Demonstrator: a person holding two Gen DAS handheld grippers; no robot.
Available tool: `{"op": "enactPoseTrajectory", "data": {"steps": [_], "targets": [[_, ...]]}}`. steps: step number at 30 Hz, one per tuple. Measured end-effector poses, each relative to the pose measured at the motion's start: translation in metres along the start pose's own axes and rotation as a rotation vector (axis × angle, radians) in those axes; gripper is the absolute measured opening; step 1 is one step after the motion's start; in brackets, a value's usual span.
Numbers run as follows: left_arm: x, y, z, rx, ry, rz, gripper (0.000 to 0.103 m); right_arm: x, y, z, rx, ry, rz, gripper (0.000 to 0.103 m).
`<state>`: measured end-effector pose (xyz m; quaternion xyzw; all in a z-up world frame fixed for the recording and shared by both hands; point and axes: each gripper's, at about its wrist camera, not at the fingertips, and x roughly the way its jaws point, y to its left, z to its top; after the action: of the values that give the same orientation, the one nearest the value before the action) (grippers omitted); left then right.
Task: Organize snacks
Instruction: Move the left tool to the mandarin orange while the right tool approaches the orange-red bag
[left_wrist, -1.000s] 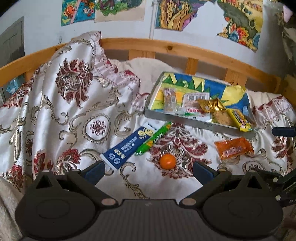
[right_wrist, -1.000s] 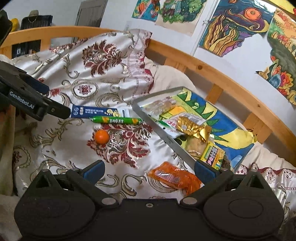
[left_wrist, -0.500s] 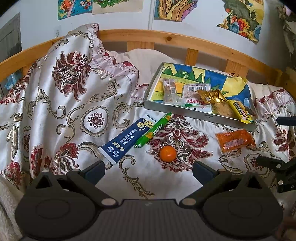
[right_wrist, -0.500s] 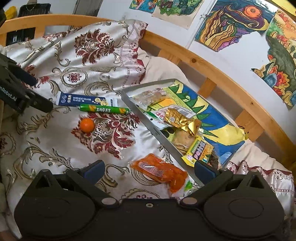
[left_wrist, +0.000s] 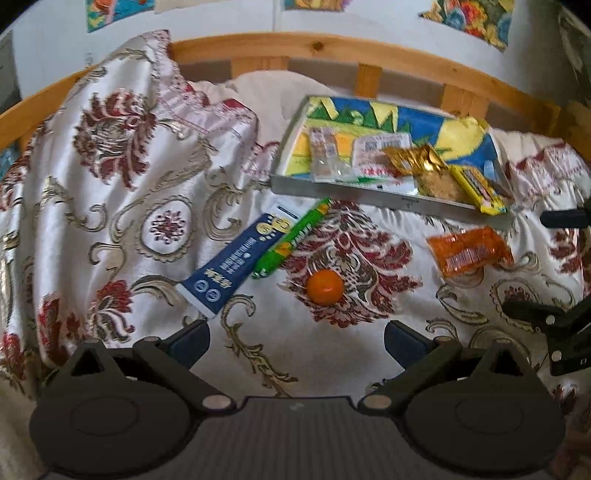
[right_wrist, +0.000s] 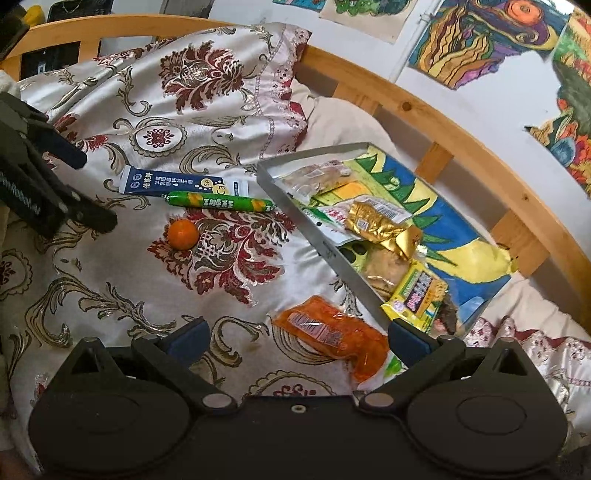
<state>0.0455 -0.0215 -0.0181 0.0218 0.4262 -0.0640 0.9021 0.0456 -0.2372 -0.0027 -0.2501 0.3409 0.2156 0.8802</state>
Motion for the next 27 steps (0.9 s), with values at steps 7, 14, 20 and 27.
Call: {"op": "enactPoseTrajectory", "data": {"steps": [7, 14, 20, 27], "targets": [[0.032, -0.016, 0.023, 0.118, 0.076, 0.002, 0.102, 0.022, -0.019, -0.005, 0.076, 0.055, 0.002, 0.102], [0.069, -0.025, 0.043, 0.196, 0.101, -0.004, 0.102, 0.045, -0.04, -0.007, 0.173, 0.075, -0.015, 0.102], [0.086, -0.021, 0.043, 0.13, 0.151, -0.059, 0.102, 0.065, -0.057, -0.012, 0.272, 0.12, -0.037, 0.102], [0.1, -0.018, 0.038, 0.097, 0.186, -0.074, 0.102, 0.091, -0.071, -0.021, 0.384, 0.179, 0.013, 0.102]]}}
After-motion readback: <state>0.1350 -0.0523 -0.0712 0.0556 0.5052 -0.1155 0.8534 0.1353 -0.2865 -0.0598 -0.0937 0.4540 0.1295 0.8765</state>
